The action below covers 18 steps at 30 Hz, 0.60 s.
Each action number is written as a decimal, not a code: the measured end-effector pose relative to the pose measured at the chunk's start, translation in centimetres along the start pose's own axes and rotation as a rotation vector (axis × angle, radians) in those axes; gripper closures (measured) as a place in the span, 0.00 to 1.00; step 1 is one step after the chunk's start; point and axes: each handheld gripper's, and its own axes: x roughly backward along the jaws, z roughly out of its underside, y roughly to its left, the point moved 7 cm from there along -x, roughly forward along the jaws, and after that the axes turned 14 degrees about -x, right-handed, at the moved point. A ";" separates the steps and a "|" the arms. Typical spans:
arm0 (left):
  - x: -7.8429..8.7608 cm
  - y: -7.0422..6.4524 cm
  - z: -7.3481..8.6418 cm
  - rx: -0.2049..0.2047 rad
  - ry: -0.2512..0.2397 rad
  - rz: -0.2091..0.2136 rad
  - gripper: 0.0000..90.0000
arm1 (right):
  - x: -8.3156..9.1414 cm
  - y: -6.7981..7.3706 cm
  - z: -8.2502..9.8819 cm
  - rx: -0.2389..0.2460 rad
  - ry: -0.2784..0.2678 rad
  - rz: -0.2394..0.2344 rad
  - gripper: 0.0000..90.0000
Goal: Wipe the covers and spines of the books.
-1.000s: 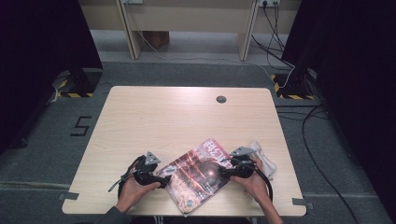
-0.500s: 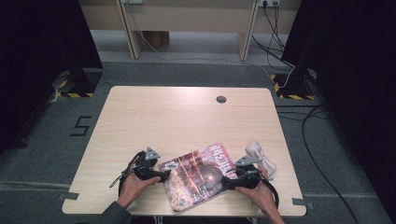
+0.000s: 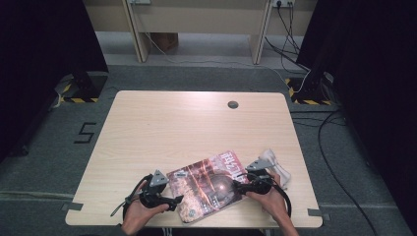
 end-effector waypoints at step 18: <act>-1.4 1.2 0.1 -0.052 0.061 -0.055 0.16 | -0.1 0.8 0.4 -0.009 0.008 -0.002 0.30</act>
